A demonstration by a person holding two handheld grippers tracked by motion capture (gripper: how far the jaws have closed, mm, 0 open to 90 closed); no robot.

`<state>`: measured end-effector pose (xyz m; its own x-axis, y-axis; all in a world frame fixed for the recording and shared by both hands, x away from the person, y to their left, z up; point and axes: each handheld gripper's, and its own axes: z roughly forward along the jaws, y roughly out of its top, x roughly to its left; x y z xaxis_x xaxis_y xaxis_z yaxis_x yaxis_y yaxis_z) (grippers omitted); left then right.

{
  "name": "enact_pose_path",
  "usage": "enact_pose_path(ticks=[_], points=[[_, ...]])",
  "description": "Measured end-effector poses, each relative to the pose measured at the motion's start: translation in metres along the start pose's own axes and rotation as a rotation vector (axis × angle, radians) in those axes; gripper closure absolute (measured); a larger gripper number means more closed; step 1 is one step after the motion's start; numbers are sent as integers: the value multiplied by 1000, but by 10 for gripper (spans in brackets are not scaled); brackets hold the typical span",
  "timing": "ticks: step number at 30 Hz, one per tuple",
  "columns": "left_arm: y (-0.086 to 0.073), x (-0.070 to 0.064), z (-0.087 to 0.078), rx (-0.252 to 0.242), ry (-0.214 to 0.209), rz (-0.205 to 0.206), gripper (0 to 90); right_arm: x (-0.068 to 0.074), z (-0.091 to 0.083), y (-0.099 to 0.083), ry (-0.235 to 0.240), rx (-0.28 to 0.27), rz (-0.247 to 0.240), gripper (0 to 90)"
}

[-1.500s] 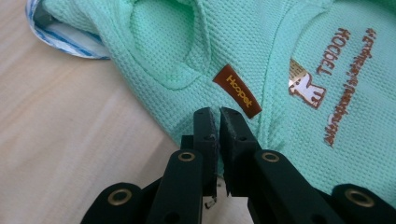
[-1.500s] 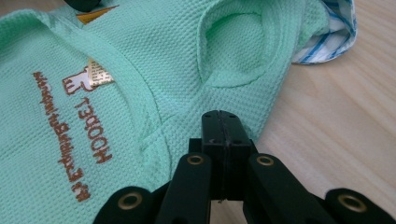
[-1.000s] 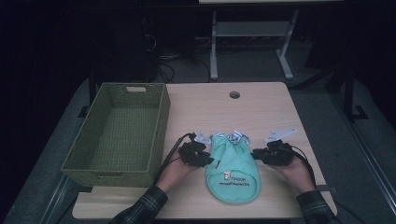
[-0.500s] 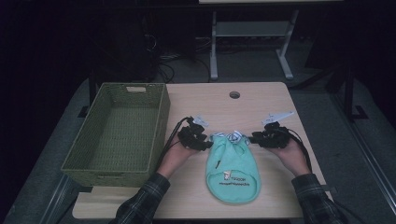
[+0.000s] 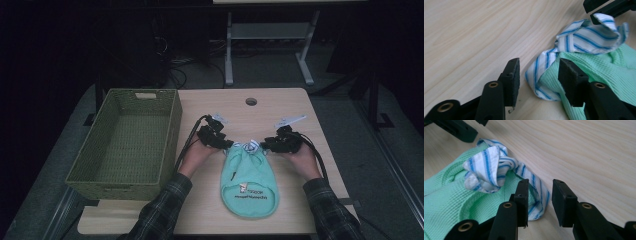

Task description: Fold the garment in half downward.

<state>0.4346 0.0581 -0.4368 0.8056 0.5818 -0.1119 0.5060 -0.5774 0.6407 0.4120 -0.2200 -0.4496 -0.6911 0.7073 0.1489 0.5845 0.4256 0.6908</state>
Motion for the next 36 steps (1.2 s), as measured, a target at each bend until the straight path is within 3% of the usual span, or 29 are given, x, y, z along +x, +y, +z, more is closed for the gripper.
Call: enact_pose_path(ticks=[6, 8, 20, 25, 30, 36], points=[[-3, 3, 13, 49, 14, 15, 499, -1, 4, -1, 3, 4, 10, 654], [-7, 3, 20, 93, 40, 58, 507, -1, 6, -1, 5, 11, 6, 648], [-7, 0, 21, 90, 47, 84, 570, 2, 19, -3, 13, 55, -14, 641], [-7, 0, 21, 85, 18, 103, 683, 3, 21, -4, -8, 60, -59, 726], [-6, 0, 21, 93, -15, 107, 813, 5, 21, -3, 13, 75, -78, 841], [-6, 0, 19, 101, 13, 111, 857, 4, 21, 1, 22, 107, -82, 867]])
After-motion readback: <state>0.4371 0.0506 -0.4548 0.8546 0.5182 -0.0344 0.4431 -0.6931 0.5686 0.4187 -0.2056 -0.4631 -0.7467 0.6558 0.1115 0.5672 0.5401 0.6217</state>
